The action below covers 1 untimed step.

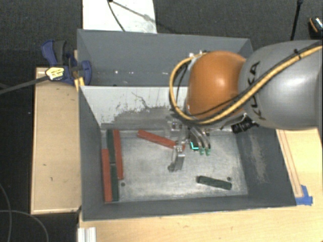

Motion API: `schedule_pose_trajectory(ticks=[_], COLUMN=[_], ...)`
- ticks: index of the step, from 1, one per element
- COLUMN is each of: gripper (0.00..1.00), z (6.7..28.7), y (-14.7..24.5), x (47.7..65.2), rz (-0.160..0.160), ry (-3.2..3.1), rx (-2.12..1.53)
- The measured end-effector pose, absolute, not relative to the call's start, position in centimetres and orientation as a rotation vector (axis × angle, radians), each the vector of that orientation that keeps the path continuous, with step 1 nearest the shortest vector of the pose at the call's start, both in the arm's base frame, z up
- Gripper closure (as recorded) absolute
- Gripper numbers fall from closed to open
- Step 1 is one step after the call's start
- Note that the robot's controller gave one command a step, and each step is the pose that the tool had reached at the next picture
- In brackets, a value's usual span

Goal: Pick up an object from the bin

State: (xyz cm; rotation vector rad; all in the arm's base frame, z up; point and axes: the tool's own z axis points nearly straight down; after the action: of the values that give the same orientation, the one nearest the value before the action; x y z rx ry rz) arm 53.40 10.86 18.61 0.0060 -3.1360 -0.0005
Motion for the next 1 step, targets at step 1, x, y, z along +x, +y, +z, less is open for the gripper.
schedule_pose_trajectory(ticks=[1], gripper=[0.00], z=[13.05], y=[8.69], x=[58.84], rz=[0.000], ry=[-3.142], rx=[-0.126])
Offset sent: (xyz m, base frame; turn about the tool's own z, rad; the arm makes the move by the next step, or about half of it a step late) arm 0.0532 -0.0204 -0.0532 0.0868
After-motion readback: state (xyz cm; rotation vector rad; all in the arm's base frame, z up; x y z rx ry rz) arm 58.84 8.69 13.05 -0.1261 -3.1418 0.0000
